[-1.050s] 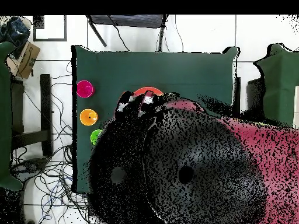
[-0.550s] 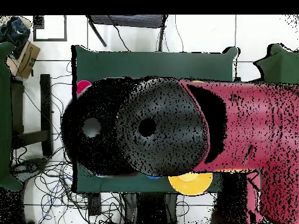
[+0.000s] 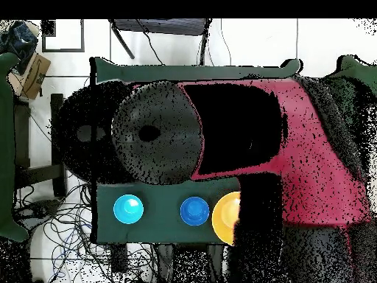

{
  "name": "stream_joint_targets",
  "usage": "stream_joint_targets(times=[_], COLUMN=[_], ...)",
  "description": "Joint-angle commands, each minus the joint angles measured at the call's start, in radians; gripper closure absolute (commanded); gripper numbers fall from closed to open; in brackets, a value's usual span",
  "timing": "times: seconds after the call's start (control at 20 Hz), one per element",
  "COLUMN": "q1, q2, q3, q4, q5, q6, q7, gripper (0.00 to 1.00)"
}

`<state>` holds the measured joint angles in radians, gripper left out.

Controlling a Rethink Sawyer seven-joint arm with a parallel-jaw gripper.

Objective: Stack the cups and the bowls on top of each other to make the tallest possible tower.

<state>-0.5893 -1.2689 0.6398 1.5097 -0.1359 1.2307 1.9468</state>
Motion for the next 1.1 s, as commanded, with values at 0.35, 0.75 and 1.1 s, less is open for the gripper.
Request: stream_joint_targets(times=[0.35,0.75,1.1], q1=[0.106,0.142,0.193], q2=[0.152,0.210,0.261], q3=[-0.074,-0.124,-0.175], q4=[0.008,0.026,0.010], q5=[-0.136,-0.151,-0.158], q6=[-0.159,-0.274,-0.353], q7=[0.111,0.143,0.179], gripper=[1.00,1.00,1.00])
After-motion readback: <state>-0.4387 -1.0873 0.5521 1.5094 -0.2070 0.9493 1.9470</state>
